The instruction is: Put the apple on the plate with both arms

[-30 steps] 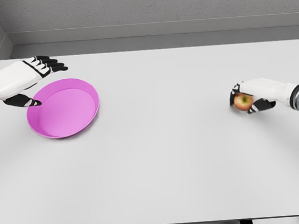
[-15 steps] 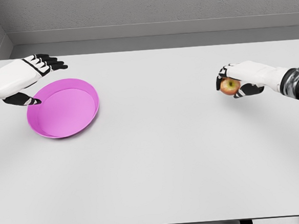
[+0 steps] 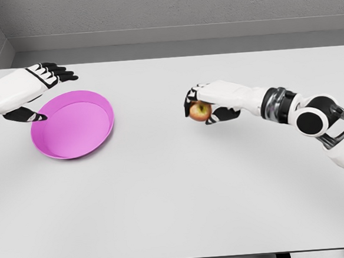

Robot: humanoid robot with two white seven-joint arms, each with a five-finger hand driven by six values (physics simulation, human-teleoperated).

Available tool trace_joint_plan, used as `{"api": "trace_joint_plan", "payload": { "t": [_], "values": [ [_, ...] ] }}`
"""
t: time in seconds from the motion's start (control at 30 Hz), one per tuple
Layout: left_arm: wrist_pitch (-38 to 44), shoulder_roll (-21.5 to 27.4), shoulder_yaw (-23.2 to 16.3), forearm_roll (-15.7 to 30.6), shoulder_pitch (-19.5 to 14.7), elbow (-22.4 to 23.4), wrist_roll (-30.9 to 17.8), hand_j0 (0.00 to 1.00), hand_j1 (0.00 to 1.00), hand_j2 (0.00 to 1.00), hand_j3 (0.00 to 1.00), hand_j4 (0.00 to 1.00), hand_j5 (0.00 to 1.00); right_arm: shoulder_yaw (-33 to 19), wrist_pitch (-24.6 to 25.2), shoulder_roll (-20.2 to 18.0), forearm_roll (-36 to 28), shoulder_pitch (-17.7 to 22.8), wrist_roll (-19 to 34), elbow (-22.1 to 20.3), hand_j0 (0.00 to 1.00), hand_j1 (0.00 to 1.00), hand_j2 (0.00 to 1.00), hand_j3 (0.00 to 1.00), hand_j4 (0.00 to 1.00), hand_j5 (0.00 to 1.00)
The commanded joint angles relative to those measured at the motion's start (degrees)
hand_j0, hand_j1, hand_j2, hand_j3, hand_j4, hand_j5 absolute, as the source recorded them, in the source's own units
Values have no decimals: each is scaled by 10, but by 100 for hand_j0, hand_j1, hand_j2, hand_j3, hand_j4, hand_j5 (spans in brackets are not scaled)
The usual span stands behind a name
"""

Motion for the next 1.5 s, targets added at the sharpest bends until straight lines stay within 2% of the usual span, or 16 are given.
{"api": "trace_joint_plan", "payload": {
  "t": [0.0, 0.33, 0.57, 0.6, 0.63, 0.67, 0.87, 0.93, 0.97, 1.1, 1.13, 1.17, 1.27, 1.33, 1.4, 1.47],
  "values": [
    [1, 2, -1, 5, 0, 0, 0, 100, 100, 100, 100, 100, 100, 2, 0, 23, 0, 0, 2, 0, 46, 46, 46, 46, 46, 46],
    [1, 4, -2, 3, 1, -8, 0, 100, 100, 100, 100, 100, 100, 32, 2, 75, 1, -8, 2, 5, 46, 46, 46, 46, 46, 46],
    [1, 5, -3, 3, 7, -14, 0, 100, 100, 100, 100, 100, 100, 38, 3, 79, 1, -8, 2, 6, 46, 46, 46, 46, 46, 46],
    [1, 5, -3, 3, 7, -14, 0, 100, 100, 100, 100, 100, 100, 38, 3, 79, 1, -8, 2, 7, 49, 49, 49, 49, 49, 49],
    [1, 5, -3, 3, 7, -14, 0, 100, 100, 100, 100, 100, 100, 37, 11, 78, 1, -8, 2, 7, 96, 96, 96, 96, 96, 96],
    [1, 5, -3, 3, 7, -14, 0, 100, 100, 100, 100, 100, 100, 37, 23, 78, 1, -8, 2, 4, 100, 100, 100, 100, 100, 100],
    [1, 5, -3, 4, 7, -17, 0, 100, 100, 100, 100, 100, 100, 38, 23, 76, 1, -8, 2, 2, 100, 100, 100, 100, 100, 100],
    [1, 5, -3, 4, 8, -17, 0, 100, 100, 100, 100, 100, 100, 30, 24, 54, 1, -9, 1, 3, 100, 100, 100, 100, 100, 100],
    [1, 5, -3, 4, 8, -21, 0, 100, 100, 100, 100, 100, 100, 14, 24, 27, 1, -9, 2, 4, 100, 100, 100, 100, 100, 100],
    [1, 10, -3, 2, 10, -24, 1, 100, 100, 100, 100, 100, 100, -120, 18, -105, 0, 1, 4, 9, 100, 100, 100, 100, 100, 100],
    [1, 15, -10, 3, 9, -26, 3, 100, 100, 100, 100, 100, 100, -137, 17, -134, 0, 0, 4, 9, 100, 100, 100, 100, 100, 100],
    [1, 16, -42, 1, 1, -49, 4, 100, 100, 100, 100, 100, 100, -157, 15, -165, 0, 1, 4, 8, 100, 100, 100, 100, 100, 100],
    [1, 13, -99, -16, -34, -98, 3, 100, 100, 100, 100, 100, 100, -182, -16, -203, -1, 6, 4, 11, 100, 100, 100, 100, 100, 100],
    [1, -1, -150, -34, -85, -113, 0, 100, 100, 100, 100, 100, 100, -190, -21, -220, -1, 25, 3, 15, 100, 100, 100, 100, 100, 100],
    [1, -44, -184, -81, -113, -118, 0, 100, 100, 100, 100, 100, 100, -259, -32, -222, 0, 95, 3, 15, 100, 100, 100, 100, 100, 100],
    [1, -61, -217, -101, -134, -128, -4, 100, 100, 100, 100, 100, 100, -321, -69, -222, -1, 150, 3, 13, 100, 100, 100, 100, 100, 100]
  ]
}}
